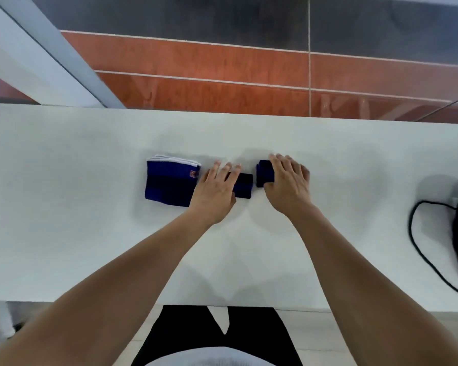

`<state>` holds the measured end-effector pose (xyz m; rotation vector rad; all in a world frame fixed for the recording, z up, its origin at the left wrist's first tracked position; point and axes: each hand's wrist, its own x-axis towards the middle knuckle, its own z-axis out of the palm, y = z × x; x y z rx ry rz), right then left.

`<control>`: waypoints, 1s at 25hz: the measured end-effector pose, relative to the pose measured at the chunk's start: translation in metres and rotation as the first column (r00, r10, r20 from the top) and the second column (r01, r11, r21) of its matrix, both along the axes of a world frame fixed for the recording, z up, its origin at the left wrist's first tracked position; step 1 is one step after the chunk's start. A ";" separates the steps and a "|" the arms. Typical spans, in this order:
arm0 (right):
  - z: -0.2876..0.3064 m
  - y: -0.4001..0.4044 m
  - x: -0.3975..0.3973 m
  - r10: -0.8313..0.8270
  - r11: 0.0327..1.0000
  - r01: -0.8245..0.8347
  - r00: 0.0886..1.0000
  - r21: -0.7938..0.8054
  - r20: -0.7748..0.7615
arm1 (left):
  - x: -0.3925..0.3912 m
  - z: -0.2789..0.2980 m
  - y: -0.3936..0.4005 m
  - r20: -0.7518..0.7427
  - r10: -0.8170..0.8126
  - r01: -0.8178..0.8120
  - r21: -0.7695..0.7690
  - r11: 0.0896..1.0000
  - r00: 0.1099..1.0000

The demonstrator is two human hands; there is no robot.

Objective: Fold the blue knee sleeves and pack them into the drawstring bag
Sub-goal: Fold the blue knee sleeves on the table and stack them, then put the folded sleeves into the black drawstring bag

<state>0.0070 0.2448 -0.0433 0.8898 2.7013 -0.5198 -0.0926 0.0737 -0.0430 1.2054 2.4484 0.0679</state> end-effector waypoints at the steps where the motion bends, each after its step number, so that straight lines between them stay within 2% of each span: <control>1: -0.004 0.007 0.002 0.033 0.999 -0.033 0.999 -0.010 0.030 | 0.003 -0.004 0.001 -0.006 0.018 -0.018 -0.015 1.000 1.000; 5: -0.012 0.025 0.011 0.102 0.994 -0.102 0.995 -0.044 -0.001 | 0.020 -0.012 -0.002 -0.032 0.102 -0.102 0.012 0.995 0.994; 8: -0.009 0.026 0.017 0.073 0.989 -0.070 0.997 -0.129 0.018 | 0.035 -0.007 -0.003 0.063 0.212 -0.215 0.044 0.976 0.975; 11: -0.006 0.024 0.026 0.031 0.980 -0.023 0.999 -0.196 0.039 | 0.047 -0.003 -0.004 0.113 0.259 -0.262 0.015 0.965 0.959; 19: 0.006 -0.008 0.076 -0.241 0.947 0.235 0.971 -0.219 -0.003 | 0.064 0.007 -0.013 0.261 0.230 -0.259 0.082 0.962 0.937; 25: 0.060 0.002 0.151 -0.561 0.814 0.504 0.811 -0.287 -0.165 | 0.103 0.041 0.015 0.383 0.139 -0.228 0.197 0.953 0.913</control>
